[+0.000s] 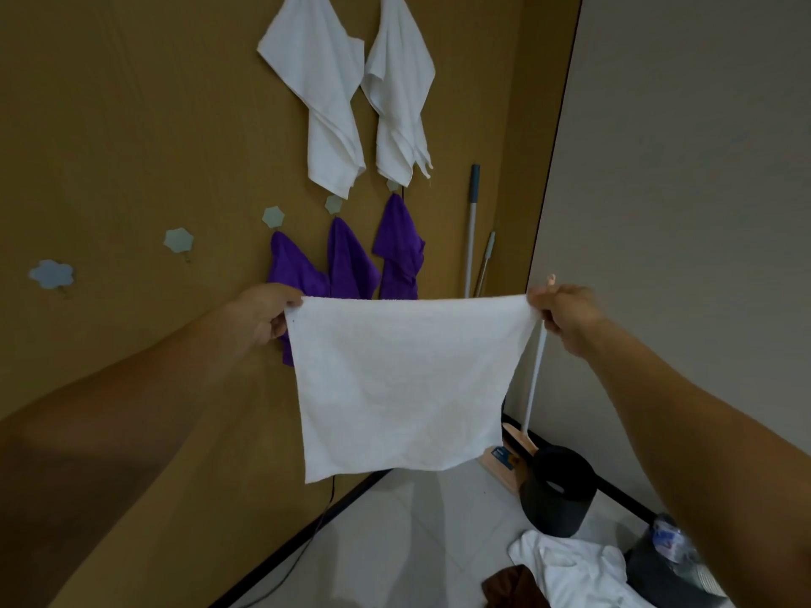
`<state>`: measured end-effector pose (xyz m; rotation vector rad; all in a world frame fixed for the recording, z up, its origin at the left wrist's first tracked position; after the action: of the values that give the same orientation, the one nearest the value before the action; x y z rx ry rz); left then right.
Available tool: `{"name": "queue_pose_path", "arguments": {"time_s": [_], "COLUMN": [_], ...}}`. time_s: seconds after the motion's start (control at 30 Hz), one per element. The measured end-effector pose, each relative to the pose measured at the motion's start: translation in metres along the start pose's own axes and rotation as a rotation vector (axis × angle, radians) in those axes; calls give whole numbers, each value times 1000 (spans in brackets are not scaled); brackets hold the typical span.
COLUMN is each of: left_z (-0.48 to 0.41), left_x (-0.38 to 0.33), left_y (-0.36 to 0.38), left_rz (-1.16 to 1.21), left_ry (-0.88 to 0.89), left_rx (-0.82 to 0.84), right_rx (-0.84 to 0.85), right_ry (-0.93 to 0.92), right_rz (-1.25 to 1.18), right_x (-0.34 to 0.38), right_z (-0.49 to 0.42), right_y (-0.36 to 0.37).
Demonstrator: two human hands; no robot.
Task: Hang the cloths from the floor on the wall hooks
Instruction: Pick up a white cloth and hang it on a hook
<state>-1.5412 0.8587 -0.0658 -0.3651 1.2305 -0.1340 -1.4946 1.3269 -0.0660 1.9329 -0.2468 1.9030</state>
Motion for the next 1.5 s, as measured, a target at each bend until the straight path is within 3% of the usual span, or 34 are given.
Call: {"name": "queue_pose_path", "arguments": {"time_s": [0.13, 0.3, 0.43, 0.63, 0.73, 0.83, 1.27, 1.5], "left_z": [4, 2, 6, 26, 37, 19, 37, 32], "left_x": [-4, -9, -27, -53, -58, -44, -67, -70], "left_y": [0, -7, -13, -24, -20, -12, -3, 1], "left_rz": [-64, 43, -6, -16, -227, -389, -557, -153], "left_ry": [23, 67, 249, 483, 581, 487, 666, 505], "left_rx": [13, -50, -154, -372, -484, -358, -454, -447], "right_rx": [-23, -4, 71, -44, -56, 38, -81, -170], "right_ry": [-93, -105, -77, -216, -271, -180, -221, -275], "right_rz": [2, 19, 53, 7, -40, 285, 453, 143], "right_x": [4, 8, 11, 33, 38, 13, 30, 48], "right_z": [-5, -9, -6, -5, -5, -10, -13, -7], "right_y": [-4, -1, 12, 7, 3, 10, -3, 6]}}
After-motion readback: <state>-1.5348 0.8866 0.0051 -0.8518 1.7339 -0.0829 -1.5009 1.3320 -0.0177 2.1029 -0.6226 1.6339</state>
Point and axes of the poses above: each hand's wrist, its own z-axis away from the middle knuckle, its own y-axis out of the palm, x = y × z, the point moved 10 cm from there along -z, towards the middle knuckle, and after that the axes turned 12 degrees about -z, right-handed, at the moved point
